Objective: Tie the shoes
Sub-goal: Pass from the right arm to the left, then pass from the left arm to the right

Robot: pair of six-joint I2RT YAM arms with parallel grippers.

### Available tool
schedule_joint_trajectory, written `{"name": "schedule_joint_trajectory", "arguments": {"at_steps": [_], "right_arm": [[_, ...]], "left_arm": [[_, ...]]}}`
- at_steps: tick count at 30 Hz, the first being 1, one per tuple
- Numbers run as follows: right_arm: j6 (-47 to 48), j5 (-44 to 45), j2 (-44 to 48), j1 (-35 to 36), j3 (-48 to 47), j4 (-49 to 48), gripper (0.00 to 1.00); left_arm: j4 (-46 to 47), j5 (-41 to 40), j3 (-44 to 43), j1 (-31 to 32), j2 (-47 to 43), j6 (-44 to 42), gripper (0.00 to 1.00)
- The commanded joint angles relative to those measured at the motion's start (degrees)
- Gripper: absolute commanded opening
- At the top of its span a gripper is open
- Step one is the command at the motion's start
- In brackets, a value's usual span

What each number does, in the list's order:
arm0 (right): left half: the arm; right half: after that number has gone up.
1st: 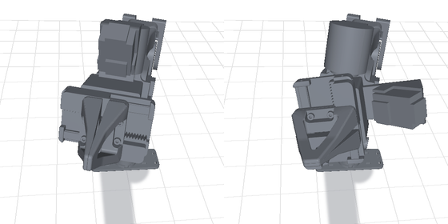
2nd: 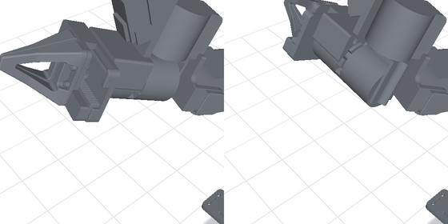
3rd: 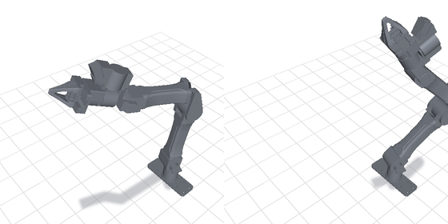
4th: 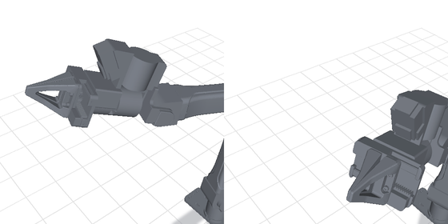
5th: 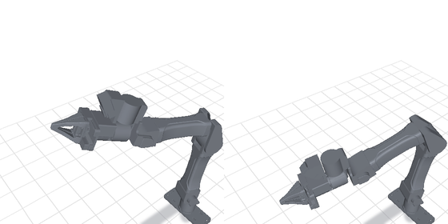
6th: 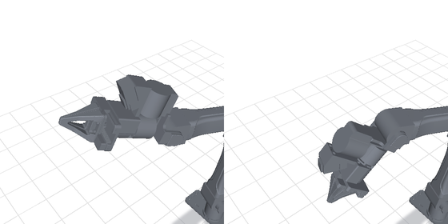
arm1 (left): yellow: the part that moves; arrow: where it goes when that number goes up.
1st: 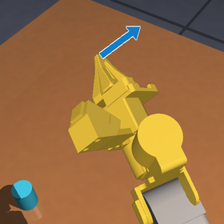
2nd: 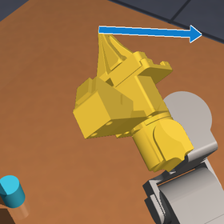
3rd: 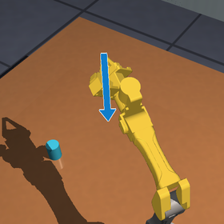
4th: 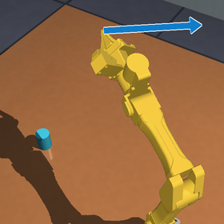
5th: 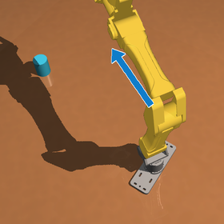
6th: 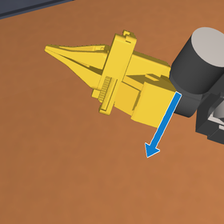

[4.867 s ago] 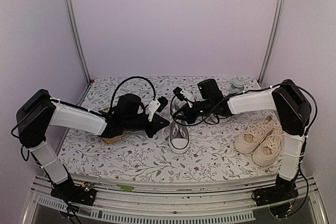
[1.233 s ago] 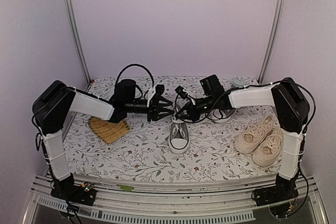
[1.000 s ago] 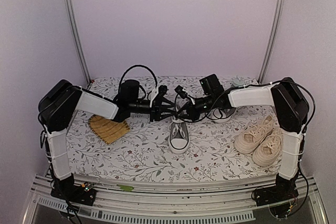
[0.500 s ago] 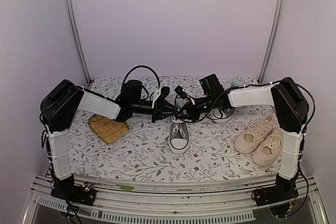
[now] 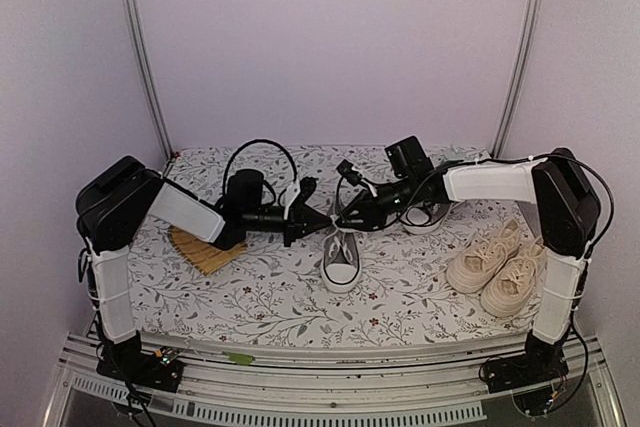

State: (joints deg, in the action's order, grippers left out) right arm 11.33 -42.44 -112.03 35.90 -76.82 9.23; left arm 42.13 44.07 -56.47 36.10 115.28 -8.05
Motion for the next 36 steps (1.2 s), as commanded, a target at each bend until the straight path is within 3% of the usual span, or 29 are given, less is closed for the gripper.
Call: {"name": "schedule_joint_trajectory", "arguments": {"at_steps": [1,8,13,18,27,36], "right_arm": [[-0.43,-2.38,5.2,-1.08,1.94,2.97,0.4],[-1.86,-1.51,6.53,-2.15,5.48,2.8,0.52],[-7.23,4.28,5.53,-2.53,7.77,-4.13,0.57],[-16.64,11.47,3.39,-2.65,10.29,-9.14,0.58],[-17.93,14.38,3.76,-2.66,17.36,-11.08,0.59],[-22.43,24.92,4.53,-2.94,19.3,-11.3,0.59]], "left_arm": [[4.9,-2.41,1.4,0.11,-1.9,1.73,0.0],[5.48,-3.67,2.14,-0.06,-1.89,1.26,0.0],[4.57,-4.37,2.88,-0.24,-1.7,0.1,0.0],[1.95,-6.21,2.85,-0.24,-1.51,-2.26,0.0],[0.01,-8.91,3.55,-0.78,-1.51,-4.72,0.0],[-1.48,-9.42,3.34,-1.16,-1.1,-6.02,0.0]]}}
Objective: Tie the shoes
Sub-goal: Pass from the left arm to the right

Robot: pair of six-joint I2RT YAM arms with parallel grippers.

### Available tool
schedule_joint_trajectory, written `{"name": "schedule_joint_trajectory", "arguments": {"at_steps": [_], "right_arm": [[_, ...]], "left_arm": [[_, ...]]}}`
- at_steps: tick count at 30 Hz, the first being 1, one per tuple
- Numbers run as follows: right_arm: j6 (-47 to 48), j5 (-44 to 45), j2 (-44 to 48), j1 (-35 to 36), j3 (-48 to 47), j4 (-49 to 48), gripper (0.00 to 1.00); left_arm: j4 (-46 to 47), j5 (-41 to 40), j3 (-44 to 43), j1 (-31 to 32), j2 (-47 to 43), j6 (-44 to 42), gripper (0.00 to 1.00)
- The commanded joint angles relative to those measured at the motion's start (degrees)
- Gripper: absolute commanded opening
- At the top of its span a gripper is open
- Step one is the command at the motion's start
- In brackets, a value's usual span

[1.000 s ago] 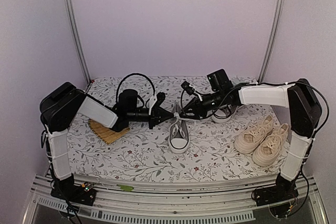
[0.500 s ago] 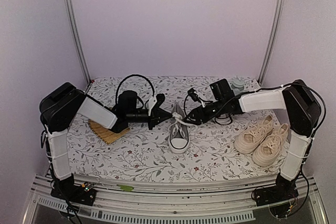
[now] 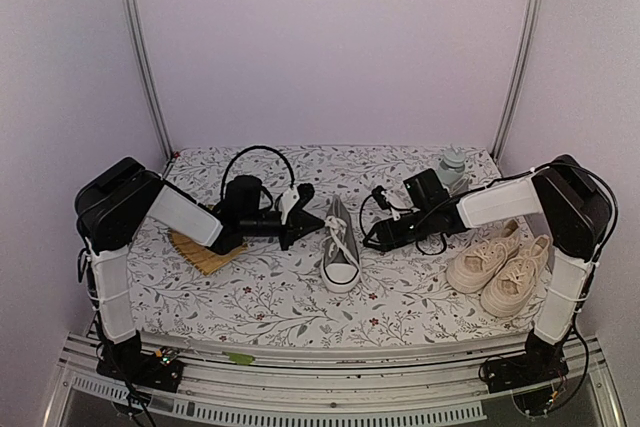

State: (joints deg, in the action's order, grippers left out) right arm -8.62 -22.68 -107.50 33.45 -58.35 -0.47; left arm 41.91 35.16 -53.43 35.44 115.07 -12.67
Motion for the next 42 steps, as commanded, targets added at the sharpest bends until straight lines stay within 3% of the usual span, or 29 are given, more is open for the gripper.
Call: {"name": "schedule_joint_trajectory", "arguments": {"at_steps": [1,5,8,15,26,32,35,42], "right_arm": [[-2.39,5.19,0.13,-0.49,1.09,-1.69,0.58],[-0.34,1.5,2.57,-0.58,1.42,-2.25,0.53],[4.43,-8.42,2.83,-0.58,-1.02,-3.94,0.47],[8.04,-17.64,-5.25,-0.41,-12.86,-1.72,0.37],[12.6,-20.02,-9.68,0.61,-18.23,1.83,0.36],[12.58,-17.73,-10.51,0.84,-19.1,2.17,0.21],[12.83,-16.79,-10.0,0.83,-19.08,2.44,0.07],[14.67,-15.83,-8.95,0.8,-19.37,4.92,0.01]], "left_arm": [[-1.14,-0.14,0.38,-0.47,-1.02,-1.32,0.0],[-0.76,0.44,0.43,-0.46,-1.39,-0.77,0.0],[0.64,0.6,0.89,-0.46,-1.59,-0.03,0.0],[1.97,0.36,1.63,-0.62,-1.8,1.05,0.0],[2.74,0.69,1.24,-0.63,-1.59,1.53,0.0],[2.82,0.88,1.55,-0.72,-1.81,1.57,0.0],[2.95,0.67,1.91,-0.76,-1.84,1.46,0.0],[6.3,-0.1,3.07,-2.16,-1.51,3.79,0.0]]}}
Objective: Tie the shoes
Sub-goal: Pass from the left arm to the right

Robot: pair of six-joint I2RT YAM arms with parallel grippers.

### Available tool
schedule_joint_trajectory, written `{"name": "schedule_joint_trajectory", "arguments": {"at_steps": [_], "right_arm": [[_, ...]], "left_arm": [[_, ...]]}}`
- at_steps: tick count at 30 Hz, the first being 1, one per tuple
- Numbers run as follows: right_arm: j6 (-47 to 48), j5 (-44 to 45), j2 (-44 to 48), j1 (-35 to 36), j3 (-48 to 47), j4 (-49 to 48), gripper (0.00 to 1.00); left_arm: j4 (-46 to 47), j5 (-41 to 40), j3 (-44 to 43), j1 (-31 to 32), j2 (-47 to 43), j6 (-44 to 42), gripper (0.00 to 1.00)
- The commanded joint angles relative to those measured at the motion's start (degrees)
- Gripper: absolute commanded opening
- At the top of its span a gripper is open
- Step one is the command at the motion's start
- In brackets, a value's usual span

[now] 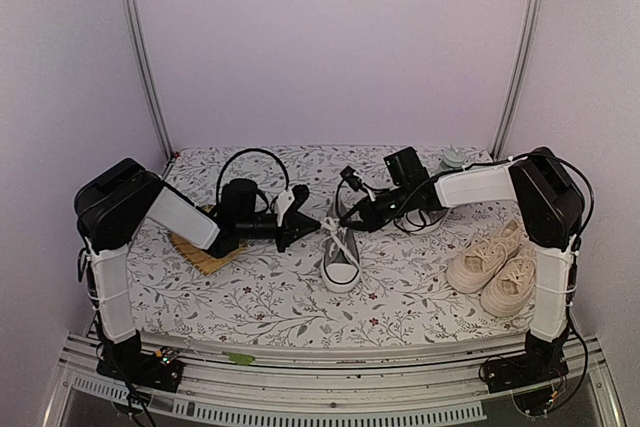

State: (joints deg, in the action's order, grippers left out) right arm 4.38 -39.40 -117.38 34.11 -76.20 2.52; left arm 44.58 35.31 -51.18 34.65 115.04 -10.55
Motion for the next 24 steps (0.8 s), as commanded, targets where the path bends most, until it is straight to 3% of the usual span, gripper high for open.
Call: {"name": "schedule_joint_trajectory", "arguments": {"at_steps": [1,5,9,12,17,20,24], "right_arm": [[2.04,0.83,1.3,0.17,-1.37,2.18,0.01],[2.6,-0.54,2.19,0.13,-1.05,2.42,0.01],[2.31,-1.17,1.9,0.17,-1.18,2.19,0.01],[2.34,-1.66,1.94,0.17,-1.14,2.26,0.01],[2.91,-2.11,1.92,0.17,-1.48,2.7,0.01],[2.91,-2.62,1.76,0.21,-1.5,2.7,0.01],[2.91,-3.13,1.55,0.13,-1.33,2.36,0.01]], "left_arm": [[3.71,-0.51,0.82,-1.58,-1.38,1.86,0.0],[3.98,-1.42,1.12,-2.1,-0.91,1.48,0.0],[-1.2,1.03,0.37,-2.49,-1.24,-2.96,0.5],[-7.95,5.58,-0.87,-2.49,-3.38,-8.29,0.73],[-20.59,6.15,-4.24,-1.57,-5.3,-16.04,0.92],[-27.02,1.02,-5.94,1.02,-6.87,-24.37,0.93],[-27.55,-5.28,-7.74,3.59,-5.51,-34.46,0.95]]}}
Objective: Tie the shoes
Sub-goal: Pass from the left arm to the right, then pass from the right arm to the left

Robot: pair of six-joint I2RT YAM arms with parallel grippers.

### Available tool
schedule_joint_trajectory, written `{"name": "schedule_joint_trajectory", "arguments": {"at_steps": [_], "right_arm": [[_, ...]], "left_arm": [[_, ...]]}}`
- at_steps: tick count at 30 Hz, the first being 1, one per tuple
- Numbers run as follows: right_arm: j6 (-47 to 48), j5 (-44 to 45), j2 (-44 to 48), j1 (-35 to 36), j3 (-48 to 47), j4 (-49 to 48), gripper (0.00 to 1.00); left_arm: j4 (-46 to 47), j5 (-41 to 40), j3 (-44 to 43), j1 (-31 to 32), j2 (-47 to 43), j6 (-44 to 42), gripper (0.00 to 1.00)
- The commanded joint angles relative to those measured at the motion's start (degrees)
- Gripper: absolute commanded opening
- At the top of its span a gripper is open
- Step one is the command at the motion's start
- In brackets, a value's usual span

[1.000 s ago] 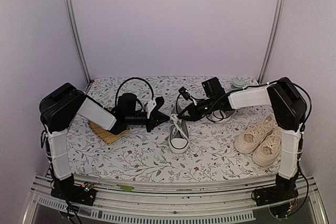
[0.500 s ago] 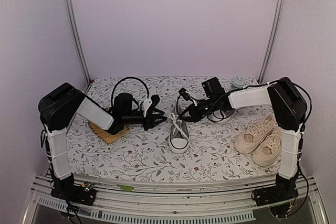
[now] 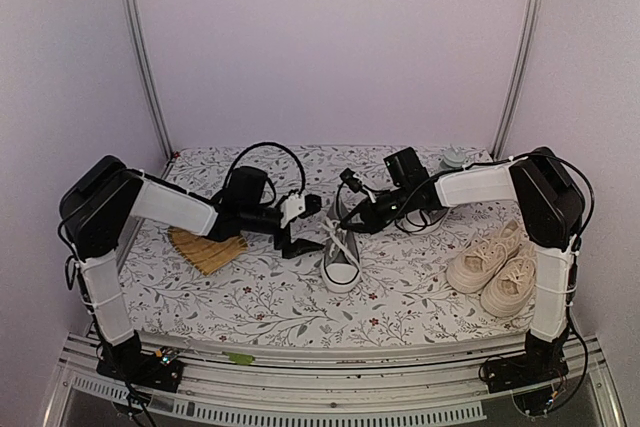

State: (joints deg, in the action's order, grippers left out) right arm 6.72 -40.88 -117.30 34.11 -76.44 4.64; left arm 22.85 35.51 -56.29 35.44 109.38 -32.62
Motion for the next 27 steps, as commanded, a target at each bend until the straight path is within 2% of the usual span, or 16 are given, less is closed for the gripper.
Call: {"name": "schedule_joint_trajectory", "arguments": {"at_steps": [1,5,10,12,15,23,27], "right_arm": [[0.65,-1.78,1.34,0.2,-1.11,0.15,0.01],[0.74,-2.04,1.45,0.17,-0.93,0.08,0.01],[0.75,-2.65,1.7,0.17,-0.9,-0.25,0.01],[0.79,-2.88,1.8,0.17,-0.99,-0.37,0.01],[0.97,-3.62,1.74,0.17,-1.05,-0.33,0.01],[1.28,-4.42,1.63,0.17,-1.75,0.08,0.01],[1.77,-5.21,1.65,0.17,-2.28,0.83,0.01]], "left_arm": [[-7.36,-5.78,-4.38,2.79,1.51,-13.25,0.94],[-7.71,-3.87,-8.55,3.51,6.26,-14.07,0.92],[-8.97,-2.87,-12.32,3.91,9.07,-12.91,0.82],[-8.95,-3.21,-12.37,3.93,9.36,-12.99,0.76],[-7.33,-4.55,-12.08,3.93,9.38,-12.27,0.6],[-6.33,-2.18,-12.71,3.83,9.09,-7.84,0.55],[-3.29,-3.15,-12.38,3.52,9.18,-5.01,0.43]]}}
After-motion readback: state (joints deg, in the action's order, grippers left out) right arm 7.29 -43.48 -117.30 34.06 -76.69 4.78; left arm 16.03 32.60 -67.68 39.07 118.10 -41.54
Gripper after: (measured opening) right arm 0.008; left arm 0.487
